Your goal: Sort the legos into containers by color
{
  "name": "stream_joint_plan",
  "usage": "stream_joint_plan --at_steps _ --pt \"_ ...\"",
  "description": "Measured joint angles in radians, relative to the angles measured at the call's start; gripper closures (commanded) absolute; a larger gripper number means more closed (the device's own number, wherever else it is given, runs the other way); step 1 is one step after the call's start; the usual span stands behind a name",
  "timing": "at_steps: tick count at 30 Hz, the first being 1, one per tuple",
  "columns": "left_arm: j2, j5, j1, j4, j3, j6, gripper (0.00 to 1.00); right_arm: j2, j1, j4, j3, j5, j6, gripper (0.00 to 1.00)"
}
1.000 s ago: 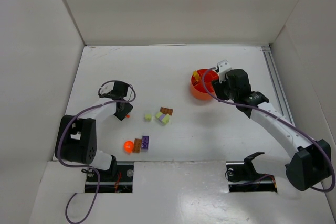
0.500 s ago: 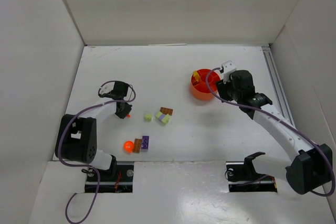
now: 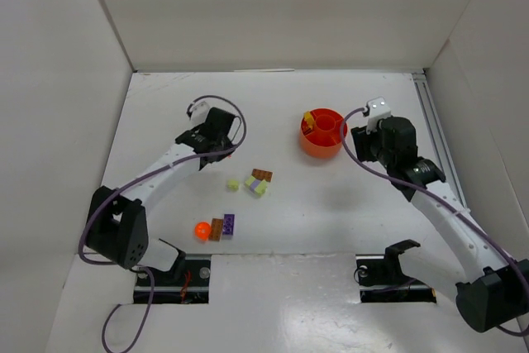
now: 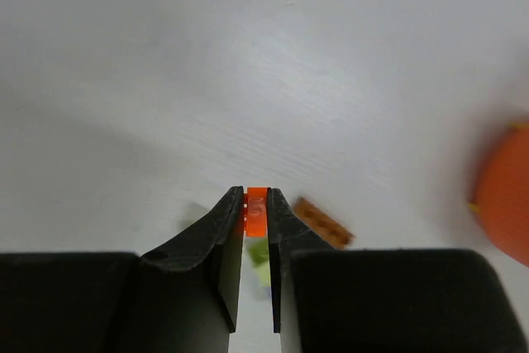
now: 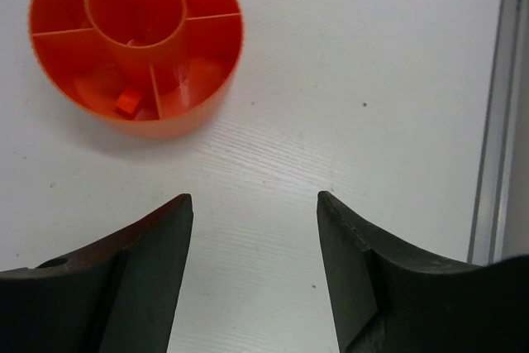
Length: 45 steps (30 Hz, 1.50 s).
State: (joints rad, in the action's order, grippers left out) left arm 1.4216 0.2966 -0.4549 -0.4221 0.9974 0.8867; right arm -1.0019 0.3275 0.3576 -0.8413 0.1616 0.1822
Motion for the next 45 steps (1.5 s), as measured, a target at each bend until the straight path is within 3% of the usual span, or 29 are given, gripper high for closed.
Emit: stream_joint_plan --at_steps 7,11,23,31,41,45 --pt "0.008 0.056 -0.279 0.178 0.220 -0.164 1.00 0.132 -0.108 0.053 0.040 0.113 -0.085 0.27" --pt "0.107 0.063 -0.357 0.285 0.327 -0.239 1.00 0.167 -0.157 0.096 0.054 0.154 -0.113 0.27" --pt "0.463 -0.043 -0.367 0.419 0.532 -0.304 1.00 0.169 -0.198 0.138 0.093 0.179 -0.135 0.27" --pt "0.513 -0.040 -0.390 0.426 0.565 -0.303 0.96 0.165 -0.198 0.137 0.095 0.179 -0.136 0.27" --pt "0.545 -0.051 -0.395 0.439 0.565 -0.284 0.82 0.146 -0.198 0.136 0.104 0.179 -0.135 0.27" --pt "0.550 -0.057 -0.395 0.439 0.565 -0.277 0.70 0.150 -0.198 0.136 0.104 0.179 -0.135 0.26"
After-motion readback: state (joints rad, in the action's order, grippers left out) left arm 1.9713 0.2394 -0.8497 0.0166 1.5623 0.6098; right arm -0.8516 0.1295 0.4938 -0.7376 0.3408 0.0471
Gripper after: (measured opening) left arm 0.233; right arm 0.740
